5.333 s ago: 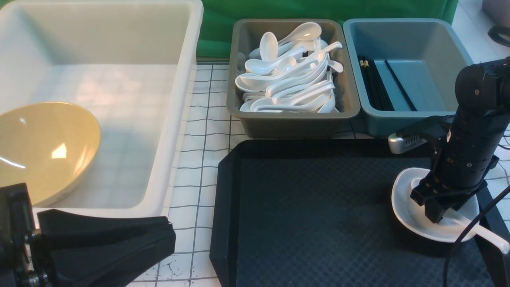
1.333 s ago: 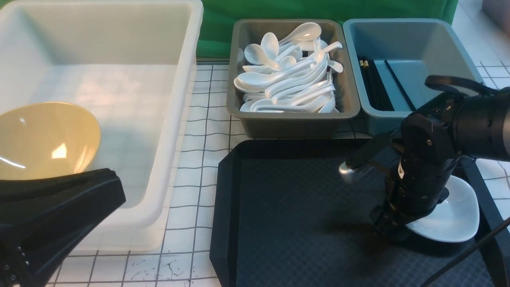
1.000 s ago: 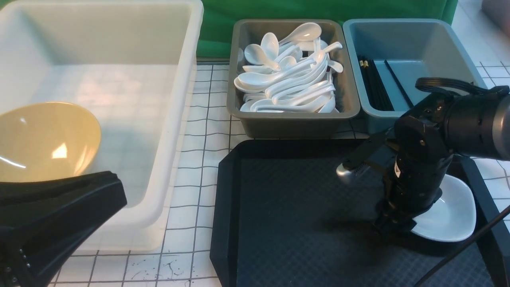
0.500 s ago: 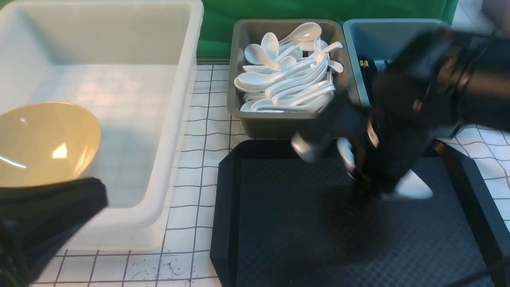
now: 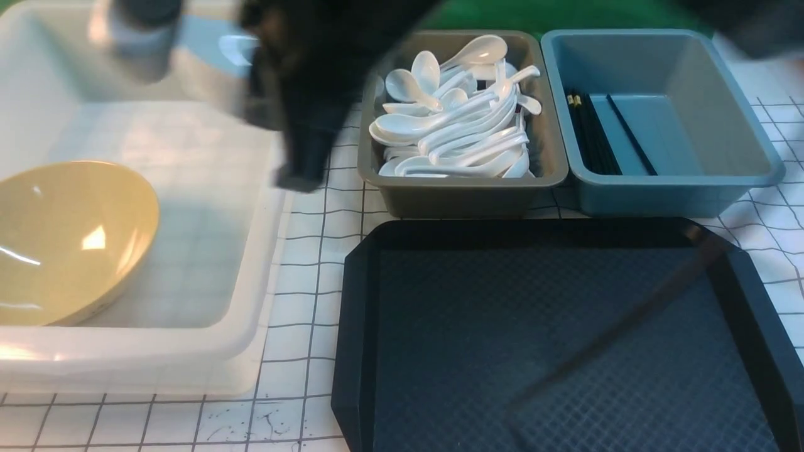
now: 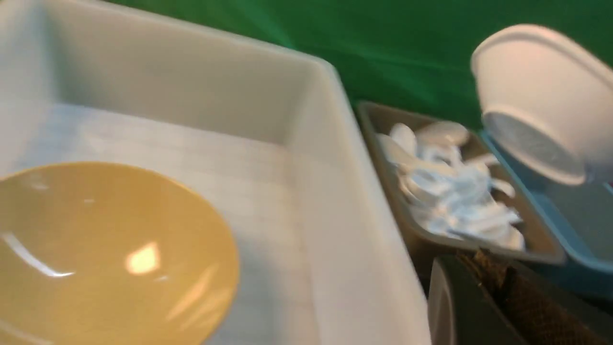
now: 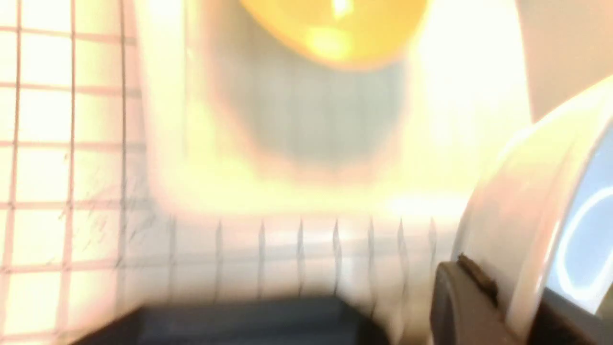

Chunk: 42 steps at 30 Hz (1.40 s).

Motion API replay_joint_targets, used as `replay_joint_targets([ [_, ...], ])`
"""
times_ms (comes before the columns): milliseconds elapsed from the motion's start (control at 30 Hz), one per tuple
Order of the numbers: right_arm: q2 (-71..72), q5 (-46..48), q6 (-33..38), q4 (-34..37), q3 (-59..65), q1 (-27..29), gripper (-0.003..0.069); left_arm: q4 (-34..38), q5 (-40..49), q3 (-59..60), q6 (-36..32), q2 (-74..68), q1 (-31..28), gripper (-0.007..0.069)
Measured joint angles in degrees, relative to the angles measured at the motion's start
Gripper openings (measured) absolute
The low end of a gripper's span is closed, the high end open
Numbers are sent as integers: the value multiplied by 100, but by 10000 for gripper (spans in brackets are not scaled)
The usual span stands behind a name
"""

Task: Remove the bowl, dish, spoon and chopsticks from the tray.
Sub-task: Use the right arm to put the plate into the large storage box on the left

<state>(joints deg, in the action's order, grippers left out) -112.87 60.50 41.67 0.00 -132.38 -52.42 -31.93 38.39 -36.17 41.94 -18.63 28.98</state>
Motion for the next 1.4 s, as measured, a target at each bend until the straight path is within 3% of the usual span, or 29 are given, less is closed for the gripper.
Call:
replay_joint_targets([
  [200,-1379,-319,994,438,-1154,-28,53,-313,568,0,412,30,0,-1],
  [500,-2553,-1091,1403,386,-1394,-28,53,-390,632,0,431,36,0,-1],
  [800,-2797,-1384,1405,203,-1407,22,53,-390,486,0,436,553,0,-1],
  [1133,-2855,-697,2109,291,-1459,24,53,-345,414,-6,481,842,0,-1],
  [1400,-2855,-905,1950,200,-1459,-59,53,-326,414,-6,431,842,0,-1],
])
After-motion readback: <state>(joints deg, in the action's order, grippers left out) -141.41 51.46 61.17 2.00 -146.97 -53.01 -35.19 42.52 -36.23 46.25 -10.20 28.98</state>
